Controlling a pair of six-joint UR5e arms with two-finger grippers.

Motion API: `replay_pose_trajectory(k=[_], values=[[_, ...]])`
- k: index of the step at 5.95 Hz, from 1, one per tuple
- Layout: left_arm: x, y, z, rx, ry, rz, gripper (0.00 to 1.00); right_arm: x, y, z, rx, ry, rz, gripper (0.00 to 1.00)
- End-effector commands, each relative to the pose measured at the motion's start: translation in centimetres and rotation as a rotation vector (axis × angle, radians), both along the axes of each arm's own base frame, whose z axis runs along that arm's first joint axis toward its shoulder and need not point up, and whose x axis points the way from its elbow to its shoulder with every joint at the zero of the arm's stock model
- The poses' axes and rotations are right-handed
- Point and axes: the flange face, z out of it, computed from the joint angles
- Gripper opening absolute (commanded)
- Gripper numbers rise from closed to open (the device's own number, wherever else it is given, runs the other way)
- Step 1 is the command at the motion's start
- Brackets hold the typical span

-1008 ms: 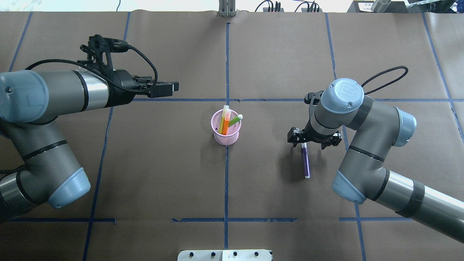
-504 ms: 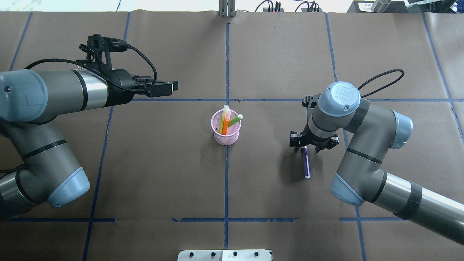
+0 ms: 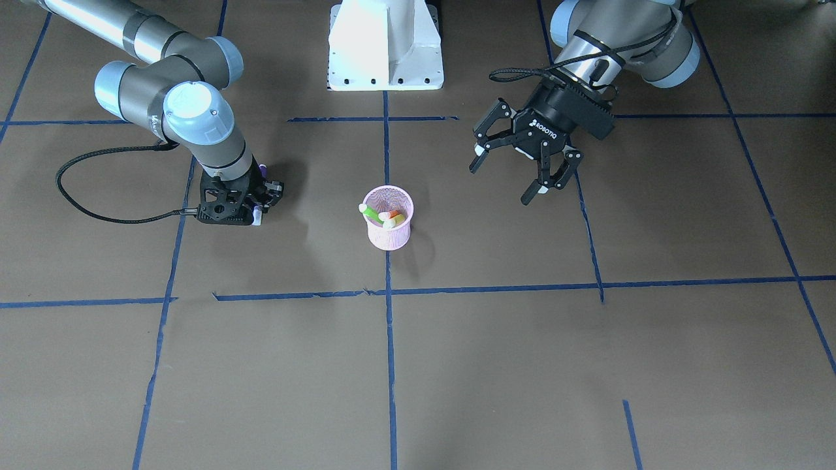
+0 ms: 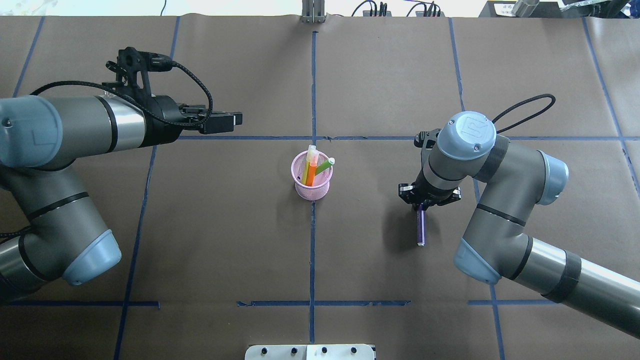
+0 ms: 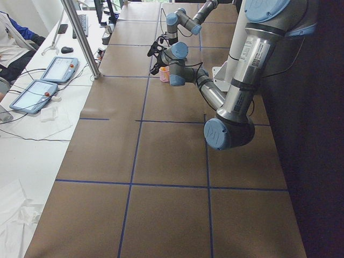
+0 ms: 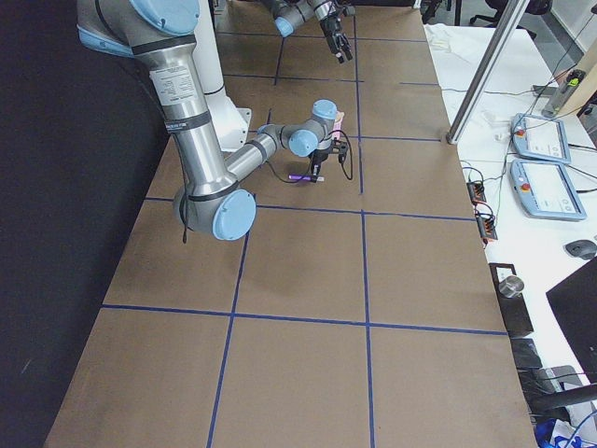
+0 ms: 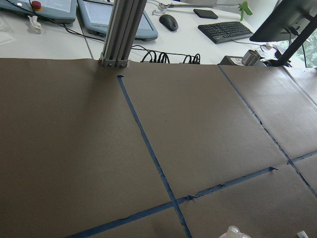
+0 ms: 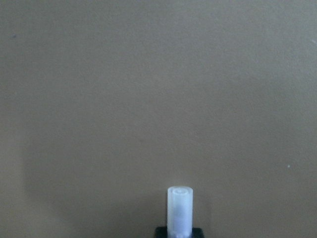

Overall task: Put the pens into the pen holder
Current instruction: 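Close the right gripper on the purple marker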

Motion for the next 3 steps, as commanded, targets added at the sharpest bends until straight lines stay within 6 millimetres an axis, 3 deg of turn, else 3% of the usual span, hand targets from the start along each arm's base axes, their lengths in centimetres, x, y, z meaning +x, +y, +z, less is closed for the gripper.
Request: replay_pose_trajectory(k=[1,2,3], values=[[0.0,0.0,0.1,-0.001,-0.002,0.0,1.0,0.5,-0.1,-1.3,0.014,-0.024,0.002,0.0],[0.0,0.0,0.1,-0.001,-0.002,0.0,1.0,2.3,0.0,-4.4,0.053,-0.078,0.02,0.0],[0.1,0.0,0.4,-0.009,-0.009,0.009,1.0,5.5,0.0,-8.4,0.112,-0.146,0.063,0.0]])
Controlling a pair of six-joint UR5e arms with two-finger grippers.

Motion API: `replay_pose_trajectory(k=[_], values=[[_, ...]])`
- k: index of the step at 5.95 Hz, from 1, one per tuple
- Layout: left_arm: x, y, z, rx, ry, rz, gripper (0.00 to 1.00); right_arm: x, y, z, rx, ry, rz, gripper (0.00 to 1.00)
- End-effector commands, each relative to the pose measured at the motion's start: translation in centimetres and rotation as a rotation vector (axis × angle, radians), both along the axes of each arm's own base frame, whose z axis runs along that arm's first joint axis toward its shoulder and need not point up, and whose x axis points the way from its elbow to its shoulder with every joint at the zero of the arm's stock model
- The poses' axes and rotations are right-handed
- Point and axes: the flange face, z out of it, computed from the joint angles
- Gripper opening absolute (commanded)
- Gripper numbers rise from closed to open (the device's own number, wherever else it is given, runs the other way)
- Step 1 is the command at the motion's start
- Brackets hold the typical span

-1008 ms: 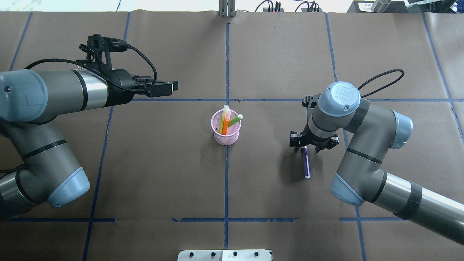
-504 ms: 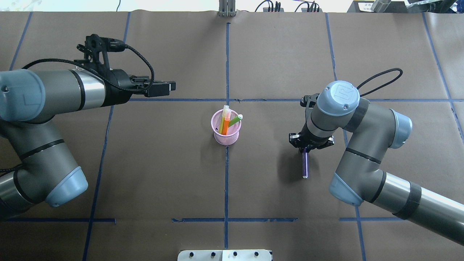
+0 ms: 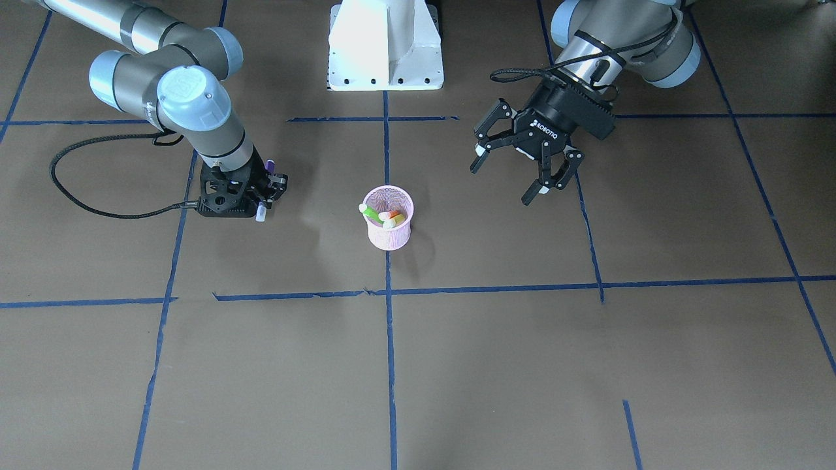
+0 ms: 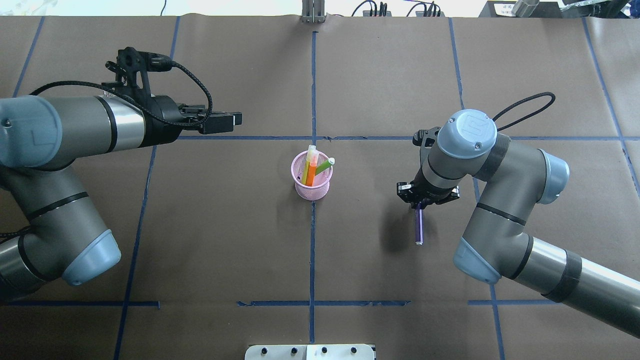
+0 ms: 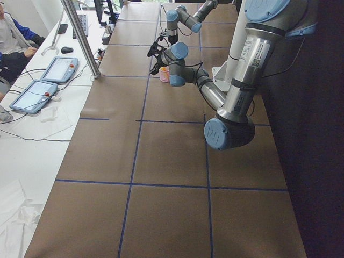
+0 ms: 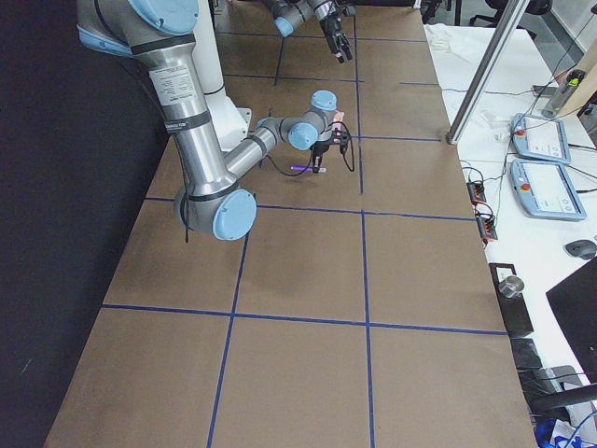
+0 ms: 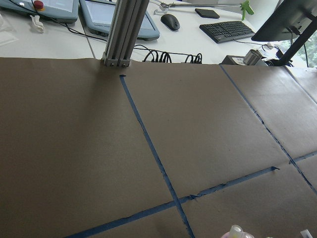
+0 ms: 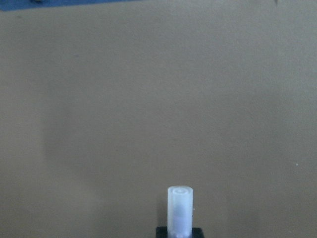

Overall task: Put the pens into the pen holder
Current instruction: 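Lift the purple marker upright and carry it over the cup with the right gripper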

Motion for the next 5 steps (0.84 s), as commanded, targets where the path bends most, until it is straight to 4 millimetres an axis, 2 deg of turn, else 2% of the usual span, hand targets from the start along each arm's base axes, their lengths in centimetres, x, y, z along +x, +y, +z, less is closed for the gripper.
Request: replay_pose_trajectory(k=[1,3,4,5], values=[[0.3,0.2,1.7,-0.047,-0.049,0.045,1.0,5.1,0.1,-7.0,0.13,-0.103,0.091,0.0],[-0.6,-1.4,3.5,-0.14,-0.146,0.071,1.0,7.3,-0.4,-14.4,0.314,-0.172,0.225,0.0],[-1.3,-2.2,4.2,-0.193,-0.185,0.087,1.0,7.7,-0.5,-16.5,0.433,-0.245,0.309,0.0],[-1.4,-2.5,4.8,-0.187,-0.243,0.114,1.0,8.2,-0.4,-17.7,0.506,-0.309,0.364,0.0]])
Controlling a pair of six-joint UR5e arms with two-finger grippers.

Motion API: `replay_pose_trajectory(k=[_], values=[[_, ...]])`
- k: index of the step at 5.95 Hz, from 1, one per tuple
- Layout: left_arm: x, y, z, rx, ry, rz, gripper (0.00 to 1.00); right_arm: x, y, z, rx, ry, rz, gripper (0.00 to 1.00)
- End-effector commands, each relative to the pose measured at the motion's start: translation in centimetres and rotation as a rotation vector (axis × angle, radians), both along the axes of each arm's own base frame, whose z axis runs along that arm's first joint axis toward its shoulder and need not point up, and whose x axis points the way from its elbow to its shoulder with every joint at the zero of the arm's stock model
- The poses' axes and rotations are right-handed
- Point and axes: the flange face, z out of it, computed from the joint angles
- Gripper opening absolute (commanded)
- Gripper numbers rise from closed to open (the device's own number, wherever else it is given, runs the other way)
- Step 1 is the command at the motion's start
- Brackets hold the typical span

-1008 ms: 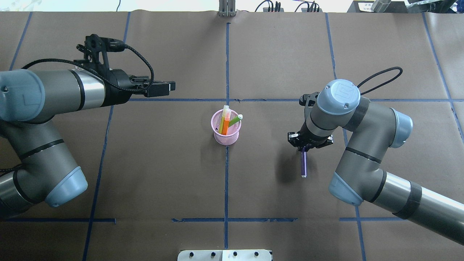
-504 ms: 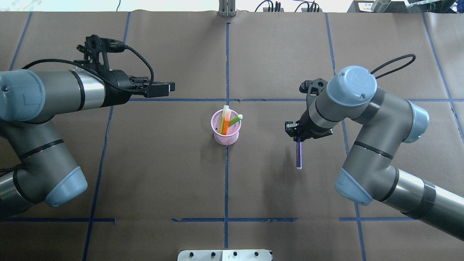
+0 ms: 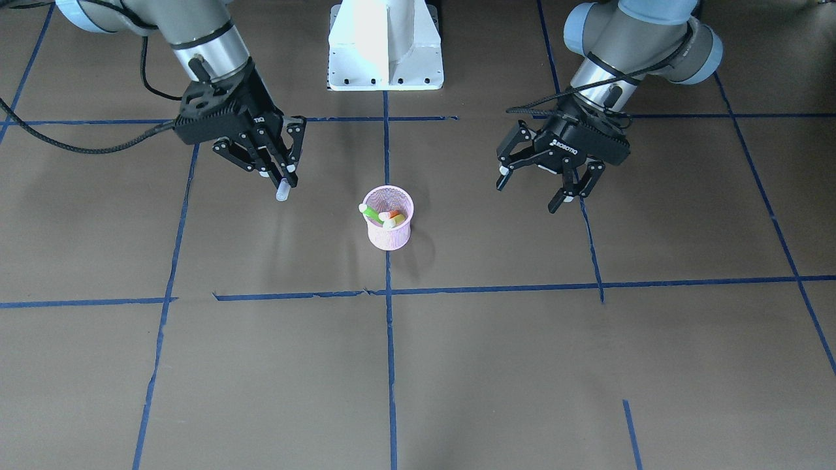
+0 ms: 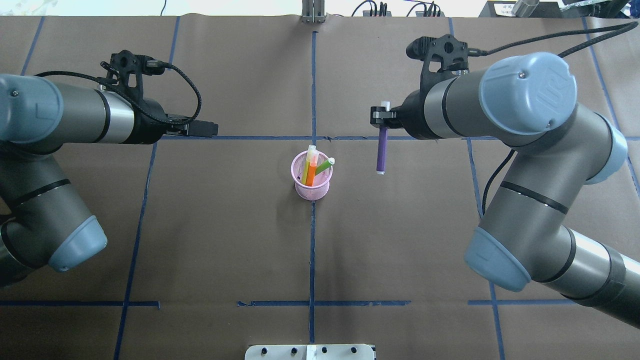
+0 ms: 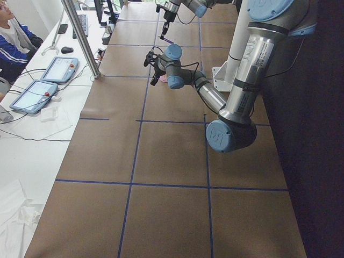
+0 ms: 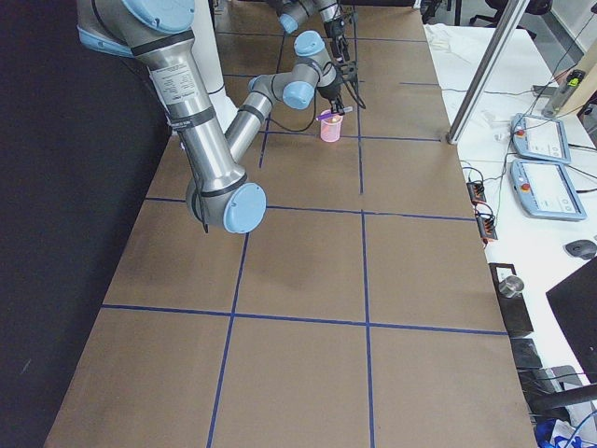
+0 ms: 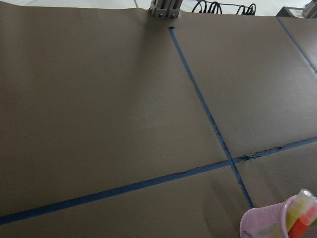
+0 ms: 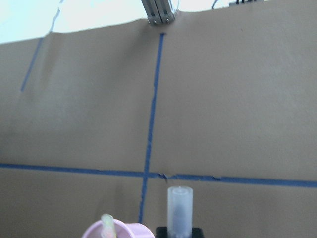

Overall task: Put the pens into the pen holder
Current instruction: 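Lift the purple marker upright and carry it over the cup with the right gripper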

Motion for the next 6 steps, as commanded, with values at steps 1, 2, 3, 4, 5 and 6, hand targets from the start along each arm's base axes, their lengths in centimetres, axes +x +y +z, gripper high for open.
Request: replay_pose_trajectory(k=[1,2,3,4,5,6], values=[[-0.5,-0.8,1.3,-0.015,-0.105,0.04,1.0,-1.2,1.5,-2.9,0.145,-0.093,0.101,0.0],[-0.8,-1.1,1.7,-0.014,-0.122,0.046,1.0,-4.1,4.1,-3.3,0.239,-0.067,0.172,0.0],[-1.5,-1.3,2.7,-0.012,-0.136,0.058,1.0,-7.1,6.7,-3.6,0.375,0.006,0.23,0.0],[-1.6,-1.5,3.0,-0.018,-0.14,0.06,1.0,-9.2,6.8,-2.8,0.39,0.043,0.231,0.0],[-1.5,-1.6,3.3,-0.023,-0.144,0.061,1.0,-11.0,6.4,-2.3,0.393,0.072,0.254,0.0],[-1.8,-1.3,4.4,-0.036,-0.155,0.063,1.0,-13.8,5.4,-3.6,0.393,0.085,0.262,0.0]])
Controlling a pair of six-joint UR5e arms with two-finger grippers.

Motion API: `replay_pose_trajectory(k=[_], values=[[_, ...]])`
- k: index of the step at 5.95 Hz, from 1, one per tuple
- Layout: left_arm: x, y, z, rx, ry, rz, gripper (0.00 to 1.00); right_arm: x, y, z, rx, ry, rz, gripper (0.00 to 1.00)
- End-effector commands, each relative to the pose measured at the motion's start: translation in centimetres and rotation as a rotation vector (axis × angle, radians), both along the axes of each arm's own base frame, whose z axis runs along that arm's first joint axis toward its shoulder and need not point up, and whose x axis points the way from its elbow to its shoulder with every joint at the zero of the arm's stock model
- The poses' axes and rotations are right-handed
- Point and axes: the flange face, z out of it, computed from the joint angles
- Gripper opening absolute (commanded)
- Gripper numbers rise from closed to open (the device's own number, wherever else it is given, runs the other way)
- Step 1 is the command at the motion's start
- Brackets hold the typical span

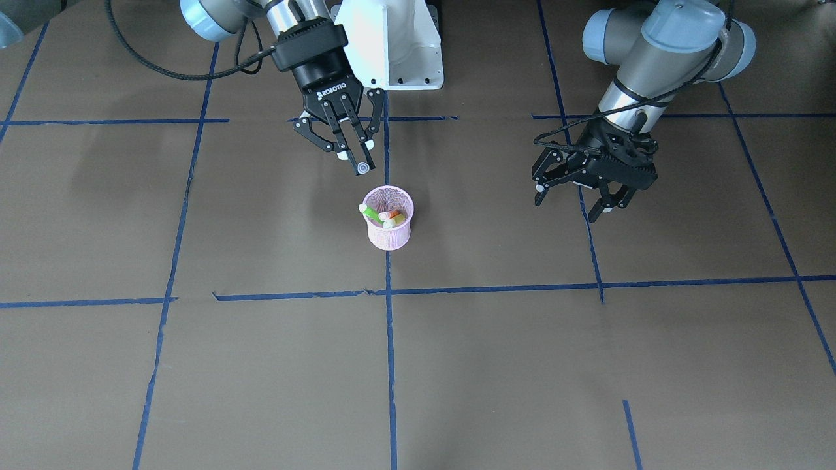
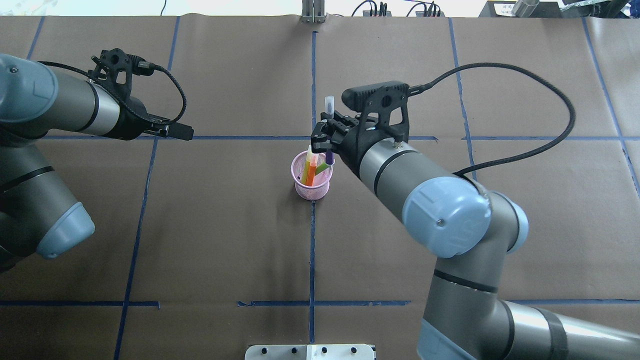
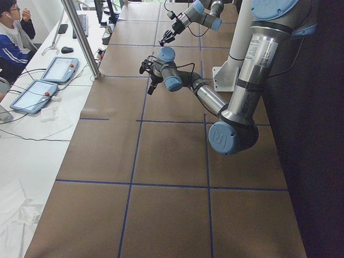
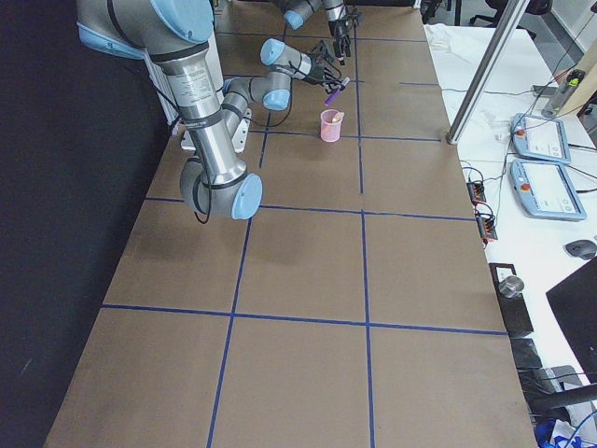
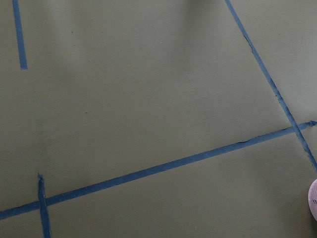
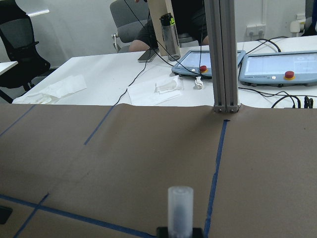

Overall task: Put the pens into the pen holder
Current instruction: 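Lift the purple marker upright and carry it over the cup with the right gripper, then lower the purple marker into the cup and open the right gripper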

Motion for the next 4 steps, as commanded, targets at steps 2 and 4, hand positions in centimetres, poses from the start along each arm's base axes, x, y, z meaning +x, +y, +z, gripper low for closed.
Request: replay_pose_trajectory(k=[2,4], values=[[-0.6,-0.2,1.2,0.012,-0.026,0.009,1.0,-6.5,-2.1,1.4,0.021,-0.019,0.014,0.0],[-0.5,-0.2,1.3,0.011,-0.027,0.009,1.0,-7.0,-1.1,2.6,0.069,0.024,-0.019,0.0]])
